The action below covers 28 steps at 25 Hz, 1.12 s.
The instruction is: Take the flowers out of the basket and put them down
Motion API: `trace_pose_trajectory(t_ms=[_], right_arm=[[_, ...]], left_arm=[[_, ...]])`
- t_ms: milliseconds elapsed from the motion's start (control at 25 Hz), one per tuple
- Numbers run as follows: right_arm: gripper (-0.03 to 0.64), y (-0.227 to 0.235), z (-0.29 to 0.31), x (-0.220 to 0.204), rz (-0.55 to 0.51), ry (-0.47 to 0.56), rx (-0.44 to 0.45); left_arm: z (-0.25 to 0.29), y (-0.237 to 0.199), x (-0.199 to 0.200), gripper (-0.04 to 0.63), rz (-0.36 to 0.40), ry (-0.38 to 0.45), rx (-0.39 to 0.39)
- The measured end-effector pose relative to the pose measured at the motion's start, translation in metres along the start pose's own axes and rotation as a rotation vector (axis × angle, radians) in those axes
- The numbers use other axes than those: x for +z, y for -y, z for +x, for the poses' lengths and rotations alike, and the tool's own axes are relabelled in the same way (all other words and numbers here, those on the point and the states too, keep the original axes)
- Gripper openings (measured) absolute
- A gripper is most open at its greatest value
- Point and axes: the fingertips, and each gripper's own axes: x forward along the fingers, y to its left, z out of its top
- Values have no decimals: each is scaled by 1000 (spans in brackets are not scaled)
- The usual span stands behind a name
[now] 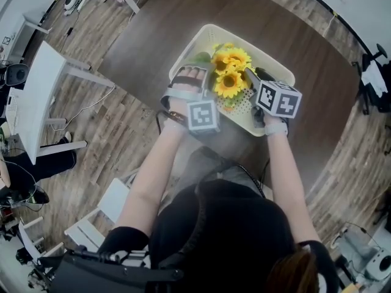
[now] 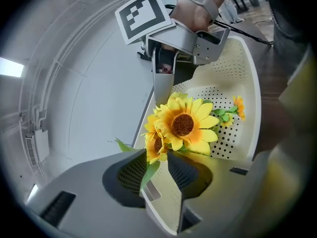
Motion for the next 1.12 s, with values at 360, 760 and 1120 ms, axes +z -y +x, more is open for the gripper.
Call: trace_pose_trajectory(t_ms=[360,760,1120], right_arm=[[147,-5,12,-5,150,-41,72],[14,-14,7,-2,165,16,116],[3,-23,0,0,148,77,132]], left_arm=[[13,0,-3,135,-23,18,-20],[14,4,3,34,-18,35,-20],[11,3,3,20,-29,45,-20]])
